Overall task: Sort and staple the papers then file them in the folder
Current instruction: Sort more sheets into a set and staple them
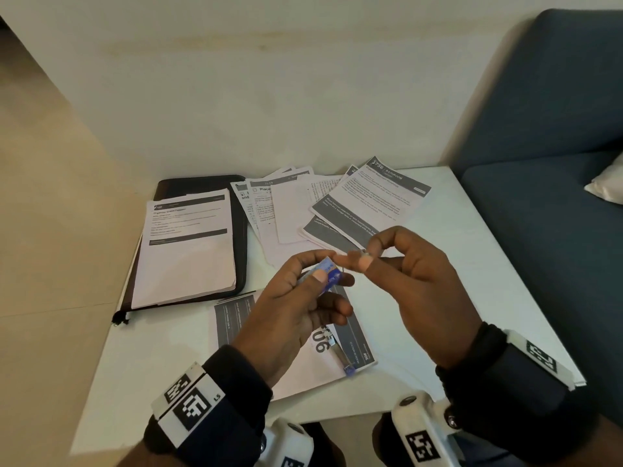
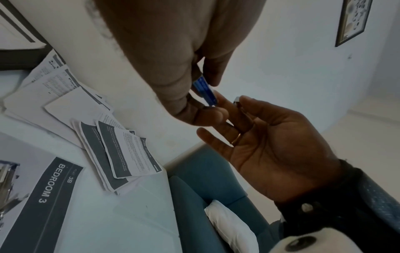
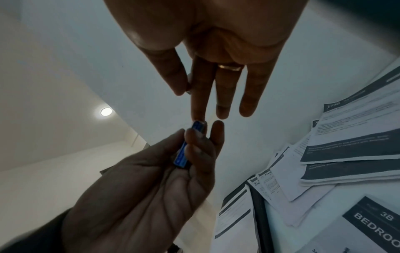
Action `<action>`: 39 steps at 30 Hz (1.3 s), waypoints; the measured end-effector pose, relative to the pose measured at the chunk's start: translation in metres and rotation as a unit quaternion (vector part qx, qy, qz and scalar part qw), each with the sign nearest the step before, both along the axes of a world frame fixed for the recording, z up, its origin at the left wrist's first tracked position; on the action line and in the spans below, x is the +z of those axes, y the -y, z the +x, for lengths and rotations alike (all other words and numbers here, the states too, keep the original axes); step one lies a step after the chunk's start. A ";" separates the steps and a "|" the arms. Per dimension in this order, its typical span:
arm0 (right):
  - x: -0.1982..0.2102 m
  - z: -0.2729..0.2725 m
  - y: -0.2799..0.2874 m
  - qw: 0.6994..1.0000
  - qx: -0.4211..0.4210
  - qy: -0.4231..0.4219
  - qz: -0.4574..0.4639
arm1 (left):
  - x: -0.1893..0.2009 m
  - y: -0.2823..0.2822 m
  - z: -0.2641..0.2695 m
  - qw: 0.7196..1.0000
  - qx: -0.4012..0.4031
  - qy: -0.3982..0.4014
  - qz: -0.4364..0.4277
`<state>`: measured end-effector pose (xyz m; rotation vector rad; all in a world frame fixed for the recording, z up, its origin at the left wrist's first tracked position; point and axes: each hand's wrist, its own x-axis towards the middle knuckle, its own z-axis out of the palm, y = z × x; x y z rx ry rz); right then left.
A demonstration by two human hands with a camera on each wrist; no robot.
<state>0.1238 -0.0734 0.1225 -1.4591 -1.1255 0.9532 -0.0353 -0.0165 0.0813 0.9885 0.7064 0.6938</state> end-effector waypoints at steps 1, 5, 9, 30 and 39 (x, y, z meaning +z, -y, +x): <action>0.000 -0.003 0.002 1.000 0.008 -0.001 0.003 | 0.000 0.001 0.000 1.000 0.002 0.000 -0.003; -0.003 -0.009 0.003 0.999 -0.001 -0.053 0.004 | 0.002 -0.001 0.000 1.000 0.019 0.017 -0.009; -0.009 -0.012 0.002 1.000 -0.025 -0.018 0.000 | 0.001 -0.001 0.000 1.000 0.025 0.011 -0.006; -0.010 -0.012 -0.004 0.998 0.038 -0.030 -0.044 | -0.088 -0.088 -0.177 0.890 0.045 -0.445 0.091; -0.034 -0.009 -0.012 0.986 0.009 0.161 -0.052 | -0.188 -0.059 -0.211 0.696 0.013 -0.694 0.186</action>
